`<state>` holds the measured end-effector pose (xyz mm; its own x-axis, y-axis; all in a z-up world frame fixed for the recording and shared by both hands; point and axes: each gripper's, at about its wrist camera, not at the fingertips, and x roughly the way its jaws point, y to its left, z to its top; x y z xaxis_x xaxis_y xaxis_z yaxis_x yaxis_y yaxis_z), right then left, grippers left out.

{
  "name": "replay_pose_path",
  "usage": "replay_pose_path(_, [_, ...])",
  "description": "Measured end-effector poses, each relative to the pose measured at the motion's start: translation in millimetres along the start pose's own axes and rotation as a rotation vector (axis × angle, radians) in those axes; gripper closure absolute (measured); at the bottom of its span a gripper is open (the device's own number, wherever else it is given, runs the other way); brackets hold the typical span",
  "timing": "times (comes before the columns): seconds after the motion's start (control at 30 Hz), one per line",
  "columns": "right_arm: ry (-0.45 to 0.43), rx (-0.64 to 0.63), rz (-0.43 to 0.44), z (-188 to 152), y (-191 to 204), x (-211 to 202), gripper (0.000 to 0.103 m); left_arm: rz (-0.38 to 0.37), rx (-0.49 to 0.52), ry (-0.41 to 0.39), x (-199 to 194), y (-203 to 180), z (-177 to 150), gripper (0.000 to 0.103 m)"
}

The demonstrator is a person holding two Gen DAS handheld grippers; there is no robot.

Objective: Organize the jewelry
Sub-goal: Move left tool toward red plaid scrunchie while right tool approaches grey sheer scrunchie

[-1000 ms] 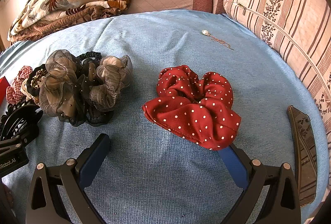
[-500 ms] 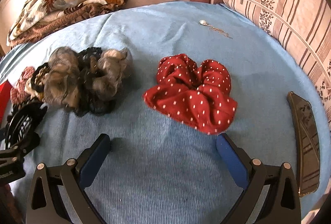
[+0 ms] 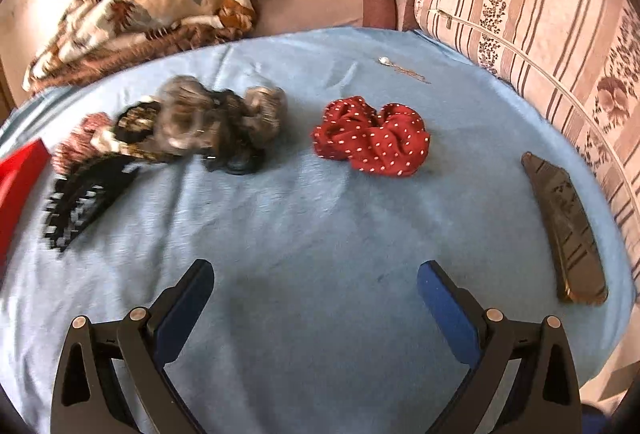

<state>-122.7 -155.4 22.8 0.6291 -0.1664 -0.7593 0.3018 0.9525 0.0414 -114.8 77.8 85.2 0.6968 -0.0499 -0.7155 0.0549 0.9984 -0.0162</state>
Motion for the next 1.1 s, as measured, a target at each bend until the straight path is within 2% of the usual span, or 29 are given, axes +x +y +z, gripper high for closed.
replay_pose_path(0.13, [-0.06, 0.001, -0.012, -8.2, 3.6, -20.9, 0.0, 0.002, -0.026, -0.066, -28.5, 9.0, -0.5, 0.0])
replay_pose_path(0.27, [-0.094, -0.004, -0.037, -13.5, 3.8, -33.1, 0.0, 0.037, 0.009, -0.113, -45.6, 10.2, -1.6, 0.0])
replay_pose_path(0.47, [-0.107, -0.017, -0.046, -22.5, 6.9, -41.6, 0.0, 0.05, 0.037, -0.153, -66.8, 10.9, -11.1, 0.0])
replay_pose_path(0.8, [-0.161, -0.067, -0.056, -32.5, 12.9, -61.8, 0.0, 0.099, 0.027, -0.205, -95.6, 16.3, -19.0, 0.0])
replay_pose_path(1.1, [-0.19, -0.089, -0.091, -38.7, 8.2, -86.0, 0.0, 0.075, 0.008, -0.244, -123.2, 24.7, -22.2, 0.0])
